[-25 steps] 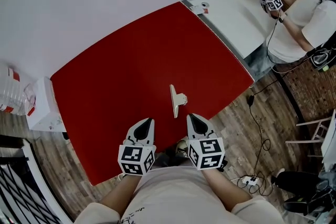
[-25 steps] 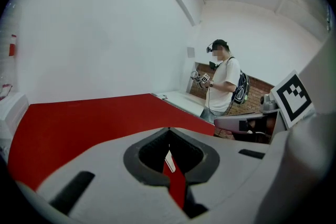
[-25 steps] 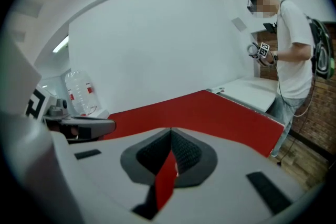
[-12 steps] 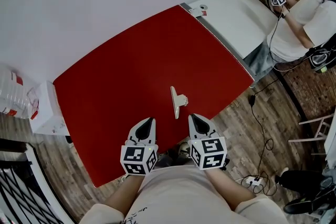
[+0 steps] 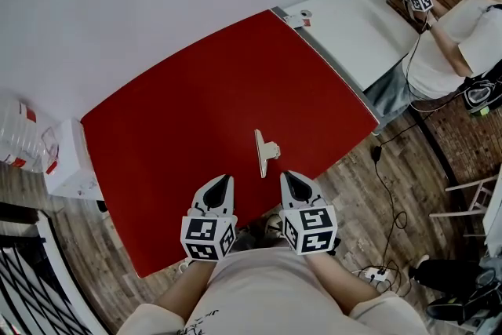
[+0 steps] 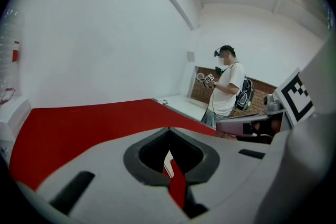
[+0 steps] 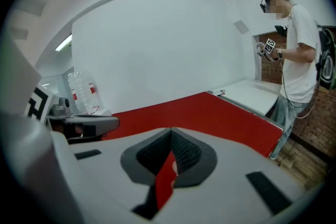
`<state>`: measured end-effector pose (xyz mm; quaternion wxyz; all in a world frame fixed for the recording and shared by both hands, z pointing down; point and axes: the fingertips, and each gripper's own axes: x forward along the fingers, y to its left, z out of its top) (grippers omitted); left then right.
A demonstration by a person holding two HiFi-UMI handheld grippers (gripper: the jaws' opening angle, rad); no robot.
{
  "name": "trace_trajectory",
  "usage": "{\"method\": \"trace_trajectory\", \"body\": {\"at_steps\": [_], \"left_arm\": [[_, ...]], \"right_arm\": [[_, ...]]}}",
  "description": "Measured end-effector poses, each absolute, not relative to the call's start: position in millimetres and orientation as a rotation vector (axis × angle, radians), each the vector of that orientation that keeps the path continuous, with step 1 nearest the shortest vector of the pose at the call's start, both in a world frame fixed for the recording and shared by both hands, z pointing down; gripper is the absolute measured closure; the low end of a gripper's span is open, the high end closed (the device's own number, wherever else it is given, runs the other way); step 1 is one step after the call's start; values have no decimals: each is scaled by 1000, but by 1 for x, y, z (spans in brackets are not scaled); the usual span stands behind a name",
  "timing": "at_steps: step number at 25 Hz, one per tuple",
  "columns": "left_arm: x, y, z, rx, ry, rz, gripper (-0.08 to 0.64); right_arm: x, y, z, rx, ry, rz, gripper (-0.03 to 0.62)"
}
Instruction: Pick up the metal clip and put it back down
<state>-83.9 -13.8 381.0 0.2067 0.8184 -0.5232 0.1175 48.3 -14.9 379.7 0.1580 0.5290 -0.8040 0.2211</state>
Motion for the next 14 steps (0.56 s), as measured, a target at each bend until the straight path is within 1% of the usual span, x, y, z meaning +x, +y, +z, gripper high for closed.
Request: {"method": "trace_trajectory", "body": {"at_steps": [8, 14], "left_arm": [[-94, -11, 379, 2257, -1491, 316, 555], [-96, -13, 379, 2244, -1514, 295, 555]], "right_arm": [[37, -15, 368, 1483, -2350, 640, 586], [25, -19, 356, 1449, -2399, 572, 586]]}}
